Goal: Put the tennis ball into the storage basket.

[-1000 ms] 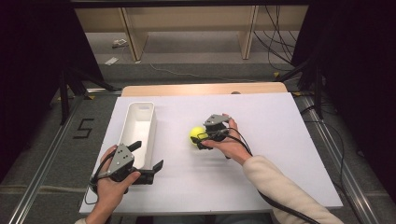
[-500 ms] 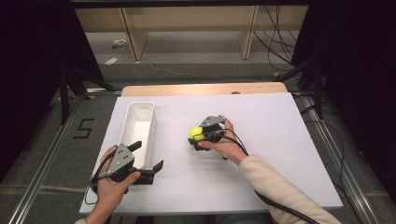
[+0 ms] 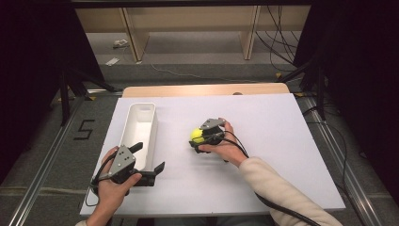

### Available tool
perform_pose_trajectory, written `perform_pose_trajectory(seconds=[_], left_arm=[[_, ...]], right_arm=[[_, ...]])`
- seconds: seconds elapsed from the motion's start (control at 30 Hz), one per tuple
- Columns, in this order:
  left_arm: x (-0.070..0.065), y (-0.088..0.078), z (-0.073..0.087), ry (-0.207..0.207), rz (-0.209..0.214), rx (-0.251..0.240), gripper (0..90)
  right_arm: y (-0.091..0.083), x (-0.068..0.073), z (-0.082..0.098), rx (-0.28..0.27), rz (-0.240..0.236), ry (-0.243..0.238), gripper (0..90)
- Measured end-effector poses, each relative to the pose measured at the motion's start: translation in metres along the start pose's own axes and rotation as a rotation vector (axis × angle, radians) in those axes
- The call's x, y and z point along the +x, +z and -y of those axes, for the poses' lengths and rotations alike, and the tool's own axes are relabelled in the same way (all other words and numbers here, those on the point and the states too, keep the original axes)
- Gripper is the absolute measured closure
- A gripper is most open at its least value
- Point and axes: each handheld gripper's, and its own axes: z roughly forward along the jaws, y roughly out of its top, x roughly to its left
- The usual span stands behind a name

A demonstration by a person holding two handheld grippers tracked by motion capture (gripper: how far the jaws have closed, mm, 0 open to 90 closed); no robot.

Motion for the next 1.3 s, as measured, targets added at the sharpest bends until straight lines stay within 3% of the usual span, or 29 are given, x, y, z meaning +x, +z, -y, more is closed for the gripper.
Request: perform_pose_trajectory(seconds=[0.7, 1.3], left_arm=[[0.000, 0.000, 0.000, -0.001, 0.002, -0.001, 0.0], [0.001, 0.000, 0.000, -0.003, 0.002, -0.002, 0.0]], right_arm=[[-0.002, 0.000, 0.000, 0.003, 0.009, -0.011, 26.0], [-0.010, -0.002, -0.009, -0.042, 0.014, -0.003, 26.2]])
